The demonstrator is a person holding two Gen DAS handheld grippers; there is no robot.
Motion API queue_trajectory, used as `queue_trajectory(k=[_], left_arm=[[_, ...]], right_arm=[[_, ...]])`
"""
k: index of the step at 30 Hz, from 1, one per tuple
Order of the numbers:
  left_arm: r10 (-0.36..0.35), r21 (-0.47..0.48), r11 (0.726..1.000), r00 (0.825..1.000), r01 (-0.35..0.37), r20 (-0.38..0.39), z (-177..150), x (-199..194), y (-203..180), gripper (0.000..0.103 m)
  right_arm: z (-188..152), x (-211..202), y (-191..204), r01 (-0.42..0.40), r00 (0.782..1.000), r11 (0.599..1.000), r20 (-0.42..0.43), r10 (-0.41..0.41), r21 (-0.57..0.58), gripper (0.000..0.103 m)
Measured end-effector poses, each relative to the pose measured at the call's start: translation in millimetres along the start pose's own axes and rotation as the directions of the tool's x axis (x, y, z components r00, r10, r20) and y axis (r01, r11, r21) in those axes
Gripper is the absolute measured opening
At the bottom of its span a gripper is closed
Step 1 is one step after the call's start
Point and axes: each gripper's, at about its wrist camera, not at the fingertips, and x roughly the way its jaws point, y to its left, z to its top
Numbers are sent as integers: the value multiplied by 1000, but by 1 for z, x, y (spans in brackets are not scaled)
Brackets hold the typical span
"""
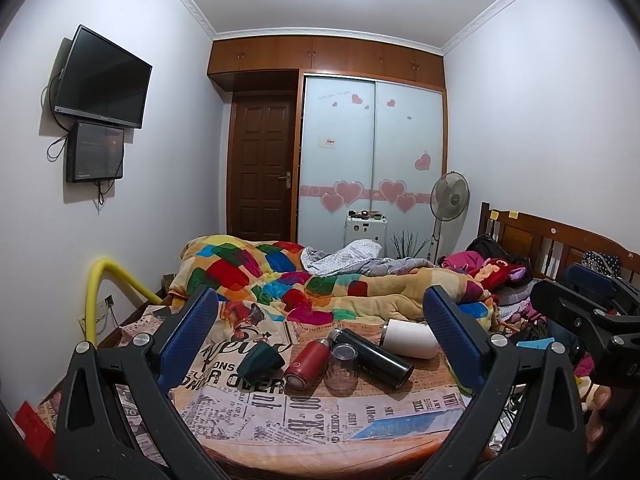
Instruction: Flip cup upright
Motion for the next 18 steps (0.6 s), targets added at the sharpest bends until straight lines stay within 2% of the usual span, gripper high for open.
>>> queue_trajectory(k=[18], left_arm=[[20, -12, 1000, 1000, -21, -22, -9, 14, 15, 103]], right_arm=[[-2, 13, 3, 1, 999, 1000, -33, -1, -2, 103]])
